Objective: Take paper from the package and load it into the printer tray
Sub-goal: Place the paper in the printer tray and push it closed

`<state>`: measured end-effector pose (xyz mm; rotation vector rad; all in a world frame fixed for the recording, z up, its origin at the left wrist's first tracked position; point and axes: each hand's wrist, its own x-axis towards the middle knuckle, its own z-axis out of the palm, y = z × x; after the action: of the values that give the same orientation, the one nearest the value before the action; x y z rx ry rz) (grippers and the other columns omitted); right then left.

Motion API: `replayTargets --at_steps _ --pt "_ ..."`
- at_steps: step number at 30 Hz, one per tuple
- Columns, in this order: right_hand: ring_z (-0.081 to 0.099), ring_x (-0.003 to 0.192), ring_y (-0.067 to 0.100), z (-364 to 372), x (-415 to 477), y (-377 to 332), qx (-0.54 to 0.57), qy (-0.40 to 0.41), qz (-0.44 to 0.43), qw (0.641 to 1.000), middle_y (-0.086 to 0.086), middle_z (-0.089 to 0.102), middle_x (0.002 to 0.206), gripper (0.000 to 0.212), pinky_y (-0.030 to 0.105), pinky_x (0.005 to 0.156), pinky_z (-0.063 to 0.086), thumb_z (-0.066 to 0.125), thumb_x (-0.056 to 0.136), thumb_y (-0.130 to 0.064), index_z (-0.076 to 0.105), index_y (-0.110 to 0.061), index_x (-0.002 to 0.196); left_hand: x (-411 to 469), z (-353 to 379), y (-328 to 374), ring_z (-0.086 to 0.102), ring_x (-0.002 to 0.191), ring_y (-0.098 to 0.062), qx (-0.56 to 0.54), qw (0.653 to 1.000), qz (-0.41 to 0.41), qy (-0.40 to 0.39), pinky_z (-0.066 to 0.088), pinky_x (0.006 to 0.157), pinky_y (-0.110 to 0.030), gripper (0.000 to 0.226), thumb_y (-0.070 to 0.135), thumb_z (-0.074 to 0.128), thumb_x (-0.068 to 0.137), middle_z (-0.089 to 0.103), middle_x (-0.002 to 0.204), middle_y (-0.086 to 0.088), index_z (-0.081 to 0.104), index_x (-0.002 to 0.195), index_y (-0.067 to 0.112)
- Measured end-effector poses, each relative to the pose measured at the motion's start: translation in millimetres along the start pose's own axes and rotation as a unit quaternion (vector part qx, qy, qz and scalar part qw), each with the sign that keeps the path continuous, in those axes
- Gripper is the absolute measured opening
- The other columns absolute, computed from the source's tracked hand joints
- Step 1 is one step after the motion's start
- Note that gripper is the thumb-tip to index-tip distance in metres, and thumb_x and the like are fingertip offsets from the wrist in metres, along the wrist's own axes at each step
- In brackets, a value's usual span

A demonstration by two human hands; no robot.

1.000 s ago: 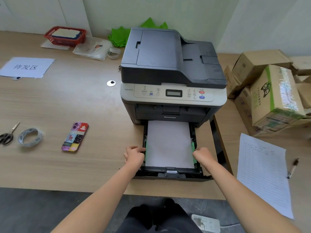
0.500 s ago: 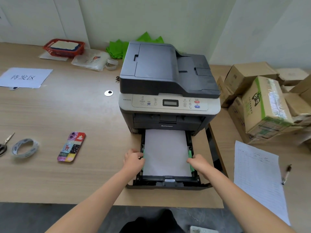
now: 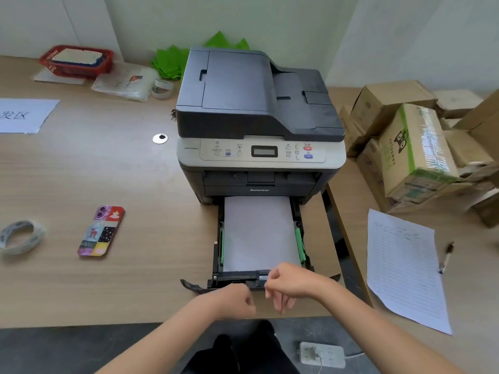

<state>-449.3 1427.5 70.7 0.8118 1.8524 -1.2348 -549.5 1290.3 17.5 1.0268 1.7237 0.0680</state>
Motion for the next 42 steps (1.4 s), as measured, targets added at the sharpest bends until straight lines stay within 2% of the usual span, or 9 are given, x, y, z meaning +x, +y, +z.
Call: replayTargets --at_steps 2,6,10,17,21,26,31,37,42 --pt "0.07 0.079 0.024 1.2 -1.2 10.2 -0.052 -0.044 0.032 0.997 0.015 0.075 0.086 0.026 0.034 0.08 0.057 0.042 0.084 -0.016 0.068 -0.013 0.086 4.7 11.2 -14.4 0.061 0.1 -0.024 0.013 1.0 -0.004 0.026 0.05 0.093 -0.034 0.037 0.028 0.046 0.082 0.065 0.108 -0.006 0.066 0.109 0.013" --pt "0.059 0.106 0.026 3.9 7.7 22.4 -0.23 -0.005 0.07 0.971 0.013 0.062 0.125 0.044 0.033 0.081 0.044 0.044 0.09 -0.03 0.057 -0.006 0.124 16.6 15.3 -17.8 0.049 0.073 -0.023 -0.008 0.997 -0.024 0.077 0.049 0.078 -0.033 0.027 0.029 0.042 0.084 0.059 0.079 -0.009 0.056 0.076 0.008" --pt "0.043 0.134 0.031 -2.2 25.6 32.0 -0.259 0.046 0.072 0.962 0.012 0.041 0.15 0.055 0.042 0.106 0.04 0.041 0.092 -0.034 0.038 -0.013 0.142 31.9 -0.6 -22.4 0.049 0.083 -0.018 -0.041 0.992 -0.022 0.121 0.05 0.094 -0.038 0.039 0.025 0.044 0.091 0.057 0.094 -0.004 0.065 0.112 -0.001" --pt "0.059 0.117 0.031 -38.7 54.2 17.6 -0.224 0.148 0.033 0.963 0.011 0.059 0.134 0.044 0.043 0.099 0.049 0.04 0.09 -0.027 0.059 -0.019 0.129 49.5 -53.4 -16.4 0.066 0.103 -0.03 -0.058 0.984 -0.049 0.162 0.053 0.094 -0.041 0.033 0.021 0.047 0.09 0.07 0.112 -0.013 0.071 0.106 0.005" --pt "0.064 0.108 0.032 -59.7 76.8 10.6 -0.221 0.183 0.021 0.958 0.011 0.067 0.123 0.042 0.045 0.094 0.053 0.039 0.087 -0.024 0.068 -0.017 0.117 58.7 -79.1 -8.5 0.067 0.095 -0.032 -0.048 0.983 -0.068 0.167 0.055 0.087 -0.04 0.025 0.02 0.047 0.088 0.069 0.101 -0.013 0.069 0.091 0.008" --pt "0.059 0.114 0.035 -83.2 86.7 -1.6 -0.229 0.216 0.007 0.949 0.015 0.061 0.129 0.045 0.04 0.098 0.048 0.037 0.089 0.002 0.061 -0.013 0.125 71.2 -104.9 4.3 0.064 0.093 -0.038 -0.014 0.978 -0.102 0.179 0.049 0.075 -0.037 0.021 0.015 0.045 0.087 0.053 0.083 -0.009 0.059 0.089 0.0" --pt "0.052 0.123 0.034 -105.2 97.1 -9.3 -0.236 0.267 -0.004 0.934 0.012 0.056 0.135 0.049 0.036 0.102 0.04 0.033 0.09 0.006 0.052 -0.014 0.13 84.4 -125.4 16.1 0.059 0.11 -0.036 0.013 0.962 -0.132 0.24 0.047 0.09 -0.037 0.028 0.024 0.045 0.095 0.062 0.117 -0.014 0.06 0.111 0.007" --pt "0.055 0.098 0.029 -117.6 117.6 -17.2 -0.227 0.215 0.011 0.95 0.012 0.057 0.107 0.032 0.031 0.083 0.04 0.034 0.082 0.011 0.047 -0.017 0.091 100.7 -138.6 24.2 0.055 0.116 -0.04 -0.009 0.954 -0.166 0.249 0.045 0.093 -0.039 0.026 0.02 0.042 0.097 0.06 0.123 -0.018 0.059 0.11 0.005" --pt "0.057 0.115 0.035 -133.1 125.0 -21.5 -0.223 0.247 0.003 0.943 0.013 0.061 0.125 0.045 0.032 0.094 0.045 0.034 0.087 0.008 0.061 -0.013 0.116 110.0 -150.9 28.0 0.055 0.117 -0.041 -0.01 0.95 -0.169 0.262 0.042 0.098 -0.039 0.028 0.017 0.04 0.097 0.062 0.123 -0.021 0.061 0.107 0.002"
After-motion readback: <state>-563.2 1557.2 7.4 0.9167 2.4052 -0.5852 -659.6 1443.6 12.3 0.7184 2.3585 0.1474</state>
